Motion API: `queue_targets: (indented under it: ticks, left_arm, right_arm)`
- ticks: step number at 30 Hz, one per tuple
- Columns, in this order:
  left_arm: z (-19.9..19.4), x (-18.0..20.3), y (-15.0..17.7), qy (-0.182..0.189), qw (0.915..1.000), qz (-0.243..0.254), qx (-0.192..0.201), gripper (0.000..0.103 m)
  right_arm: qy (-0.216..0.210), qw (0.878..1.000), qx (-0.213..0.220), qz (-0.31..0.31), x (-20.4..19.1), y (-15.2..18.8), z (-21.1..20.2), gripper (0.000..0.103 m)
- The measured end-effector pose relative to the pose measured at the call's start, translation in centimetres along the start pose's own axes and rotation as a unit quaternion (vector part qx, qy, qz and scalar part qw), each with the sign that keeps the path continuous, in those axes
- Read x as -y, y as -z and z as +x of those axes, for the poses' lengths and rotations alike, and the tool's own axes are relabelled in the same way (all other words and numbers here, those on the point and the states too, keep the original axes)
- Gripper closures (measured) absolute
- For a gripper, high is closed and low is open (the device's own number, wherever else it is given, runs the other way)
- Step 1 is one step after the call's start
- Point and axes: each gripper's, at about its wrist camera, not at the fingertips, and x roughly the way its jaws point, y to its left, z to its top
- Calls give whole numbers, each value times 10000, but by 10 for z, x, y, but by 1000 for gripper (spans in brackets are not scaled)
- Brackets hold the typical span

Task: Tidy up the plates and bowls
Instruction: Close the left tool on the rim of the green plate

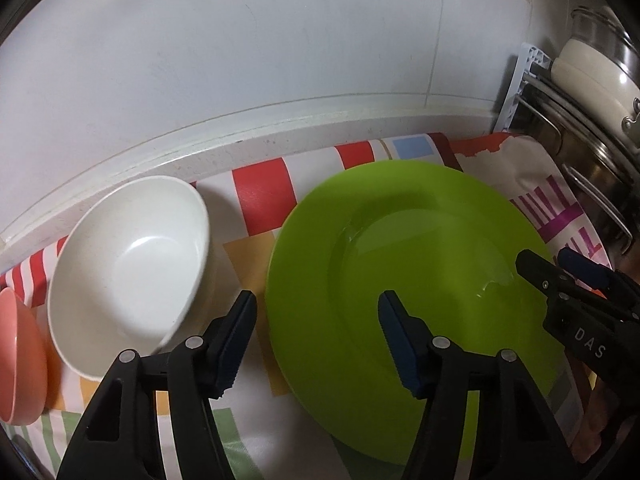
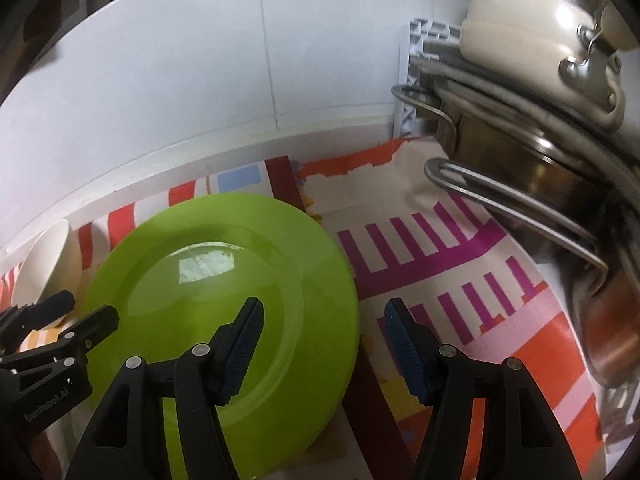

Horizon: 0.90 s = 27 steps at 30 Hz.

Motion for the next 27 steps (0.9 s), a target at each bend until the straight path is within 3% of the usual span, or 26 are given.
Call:
queue_targets:
  ticks: [10, 16, 27]
  left_arm:
    - [7, 6, -2, -165, 9997, 155, 33, 48]
    - [8, 4, -3, -267, 9995, 176, 61, 58]
    - [-1, 1, 5, -137, 9997, 208, 15, 61]
  right_arm:
    - [-63, 9999, -145, 30, 4, -8, 19, 44]
    - [-223, 9994, -263, 13, 5, -9, 29, 61]
    - [50, 9997, -133, -192, -1, -2, 9, 61]
